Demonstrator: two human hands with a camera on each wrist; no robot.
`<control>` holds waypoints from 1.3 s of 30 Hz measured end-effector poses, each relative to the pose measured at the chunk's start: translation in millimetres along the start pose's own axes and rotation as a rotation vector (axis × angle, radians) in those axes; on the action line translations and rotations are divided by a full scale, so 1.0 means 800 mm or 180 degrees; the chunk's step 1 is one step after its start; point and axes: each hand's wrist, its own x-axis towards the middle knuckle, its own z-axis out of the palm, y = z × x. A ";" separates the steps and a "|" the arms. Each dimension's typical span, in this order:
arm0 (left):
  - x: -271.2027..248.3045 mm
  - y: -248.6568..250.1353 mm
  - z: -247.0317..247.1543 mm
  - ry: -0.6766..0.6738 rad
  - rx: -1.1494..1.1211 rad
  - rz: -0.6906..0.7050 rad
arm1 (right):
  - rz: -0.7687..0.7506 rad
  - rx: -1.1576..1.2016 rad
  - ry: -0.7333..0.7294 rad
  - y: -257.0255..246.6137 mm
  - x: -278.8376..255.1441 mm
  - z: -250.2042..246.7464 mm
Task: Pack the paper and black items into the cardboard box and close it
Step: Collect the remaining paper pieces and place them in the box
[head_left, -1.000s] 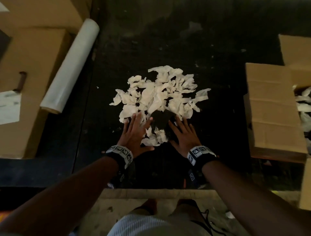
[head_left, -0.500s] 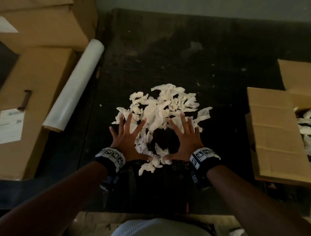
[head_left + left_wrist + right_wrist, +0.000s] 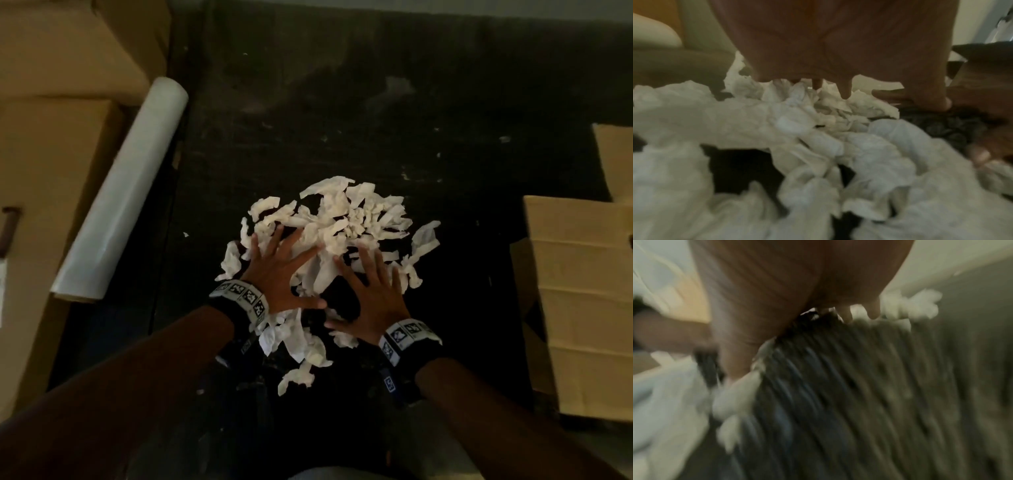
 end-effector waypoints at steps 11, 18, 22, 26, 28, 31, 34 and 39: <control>-0.044 -0.010 0.008 -0.0150 0.0287 0.0113 | -0.0421 -0.0418 -0.0369 0.009 -0.030 -0.014; 0.022 0.001 -0.010 -0.0256 0.0290 0.0194 | -0.0194 -0.0324 -0.0442 -0.002 0.028 -0.003; 0.034 -0.009 0.013 -0.0283 0.0287 0.0019 | -0.0226 -0.0238 -0.0205 0.013 0.034 0.013; 0.024 -0.009 0.025 -0.0027 0.0137 0.0158 | -0.0339 -0.0012 0.0214 0.025 0.035 0.032; 0.015 -0.005 0.028 0.0121 -0.0093 0.0218 | -0.0396 0.0177 0.0391 0.026 0.035 0.036; 0.005 0.001 0.038 0.0410 -0.0554 0.0230 | -0.0495 0.0415 0.0634 0.021 0.037 0.033; 0.006 0.003 0.044 0.0568 -0.0725 0.0185 | -0.0525 0.0501 0.0739 0.013 0.040 0.022; -0.007 0.013 0.037 0.0843 -0.0980 0.0188 | -0.0402 0.0558 0.0936 0.006 0.022 0.014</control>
